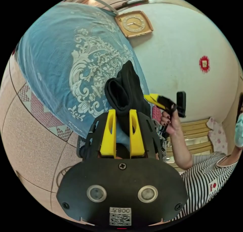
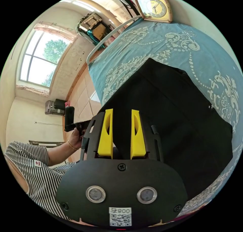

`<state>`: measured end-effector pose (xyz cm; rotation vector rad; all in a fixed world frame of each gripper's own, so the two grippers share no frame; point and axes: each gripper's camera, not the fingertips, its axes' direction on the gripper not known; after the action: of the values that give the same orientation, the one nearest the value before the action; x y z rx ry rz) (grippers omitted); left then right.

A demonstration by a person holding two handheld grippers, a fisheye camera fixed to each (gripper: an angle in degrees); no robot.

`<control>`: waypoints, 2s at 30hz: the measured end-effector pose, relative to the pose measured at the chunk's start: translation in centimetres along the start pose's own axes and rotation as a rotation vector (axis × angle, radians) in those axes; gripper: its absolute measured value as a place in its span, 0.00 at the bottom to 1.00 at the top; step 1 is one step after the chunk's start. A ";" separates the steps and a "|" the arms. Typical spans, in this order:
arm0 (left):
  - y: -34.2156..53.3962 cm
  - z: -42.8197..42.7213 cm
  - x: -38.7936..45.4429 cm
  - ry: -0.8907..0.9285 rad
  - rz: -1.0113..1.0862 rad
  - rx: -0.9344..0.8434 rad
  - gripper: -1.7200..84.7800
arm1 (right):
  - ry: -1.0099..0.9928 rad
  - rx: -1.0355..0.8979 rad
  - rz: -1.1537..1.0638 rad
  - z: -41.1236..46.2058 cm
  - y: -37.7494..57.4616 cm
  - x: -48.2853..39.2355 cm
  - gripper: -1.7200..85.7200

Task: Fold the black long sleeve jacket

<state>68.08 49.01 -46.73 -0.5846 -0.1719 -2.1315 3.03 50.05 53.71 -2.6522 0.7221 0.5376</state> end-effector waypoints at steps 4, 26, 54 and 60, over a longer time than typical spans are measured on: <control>0.5 -0.2 5.2 -0.122 0.168 -0.030 0.12 | -0.020 -0.043 0.024 1.9 -5.6 0.5 0.17; 7.3 7.1 31.5 -0.555 0.806 -0.159 0.11 | 0.283 -0.313 0.037 12.2 -10.7 3.9 0.09; 16.8 24.5 65.1 -0.351 1.417 -0.315 0.10 | -0.178 0.134 0.119 -8.5 21.5 29.3 0.05; 17.8 30.4 69.8 -0.315 1.470 -0.410 0.10 | -0.208 0.200 0.151 -9.1 29.4 34.6 0.04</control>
<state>58.56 -2.77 11.05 -0.8868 0.4293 -0.6265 17.33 8.18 39.97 -2.3290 0.8677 0.7289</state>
